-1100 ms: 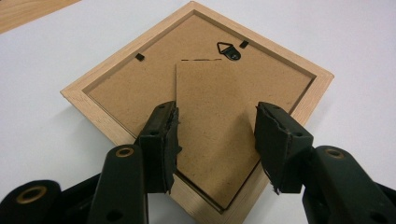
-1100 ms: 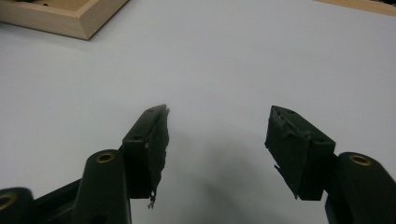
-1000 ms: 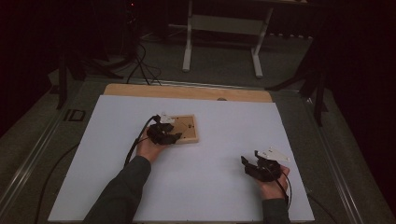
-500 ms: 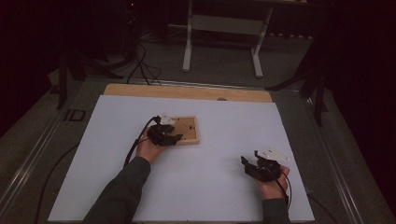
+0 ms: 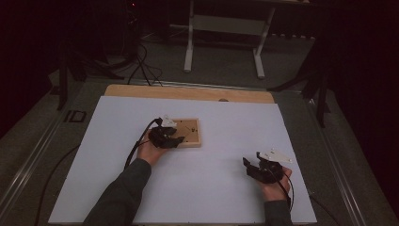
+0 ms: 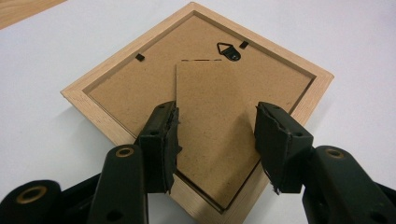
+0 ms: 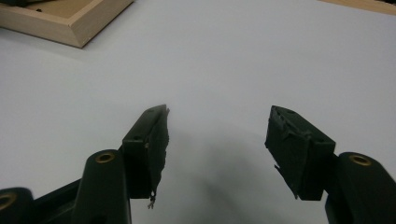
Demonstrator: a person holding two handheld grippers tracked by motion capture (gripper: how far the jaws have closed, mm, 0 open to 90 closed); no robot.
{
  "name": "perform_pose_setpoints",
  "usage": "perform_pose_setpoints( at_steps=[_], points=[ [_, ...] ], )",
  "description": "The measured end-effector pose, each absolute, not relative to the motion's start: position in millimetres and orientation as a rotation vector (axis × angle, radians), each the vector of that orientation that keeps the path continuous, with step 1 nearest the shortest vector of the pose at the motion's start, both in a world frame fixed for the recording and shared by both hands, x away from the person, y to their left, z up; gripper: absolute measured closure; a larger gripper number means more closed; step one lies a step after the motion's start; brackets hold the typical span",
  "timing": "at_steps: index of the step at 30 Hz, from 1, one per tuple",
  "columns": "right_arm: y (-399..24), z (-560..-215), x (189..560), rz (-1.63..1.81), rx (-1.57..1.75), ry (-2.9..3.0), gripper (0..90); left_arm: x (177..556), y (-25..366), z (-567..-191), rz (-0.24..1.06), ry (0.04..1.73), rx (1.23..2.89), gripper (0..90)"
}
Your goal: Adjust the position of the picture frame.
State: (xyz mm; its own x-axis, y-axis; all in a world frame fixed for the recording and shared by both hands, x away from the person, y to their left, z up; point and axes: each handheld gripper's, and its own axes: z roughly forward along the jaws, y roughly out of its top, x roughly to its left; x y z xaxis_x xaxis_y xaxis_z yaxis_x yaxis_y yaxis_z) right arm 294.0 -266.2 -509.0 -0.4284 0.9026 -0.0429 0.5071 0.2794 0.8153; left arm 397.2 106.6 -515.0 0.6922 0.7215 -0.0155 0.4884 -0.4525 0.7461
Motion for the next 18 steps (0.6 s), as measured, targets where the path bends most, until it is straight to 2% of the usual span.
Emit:
perform_pose_setpoints(
  at_steps=[18],
  points=[
    [-266.5,-508.7,293.8,1.024,1.261,2.046,38.5,391.5,106.1,-515.9,0.378,0.886,2.144,50.4]
  ],
)
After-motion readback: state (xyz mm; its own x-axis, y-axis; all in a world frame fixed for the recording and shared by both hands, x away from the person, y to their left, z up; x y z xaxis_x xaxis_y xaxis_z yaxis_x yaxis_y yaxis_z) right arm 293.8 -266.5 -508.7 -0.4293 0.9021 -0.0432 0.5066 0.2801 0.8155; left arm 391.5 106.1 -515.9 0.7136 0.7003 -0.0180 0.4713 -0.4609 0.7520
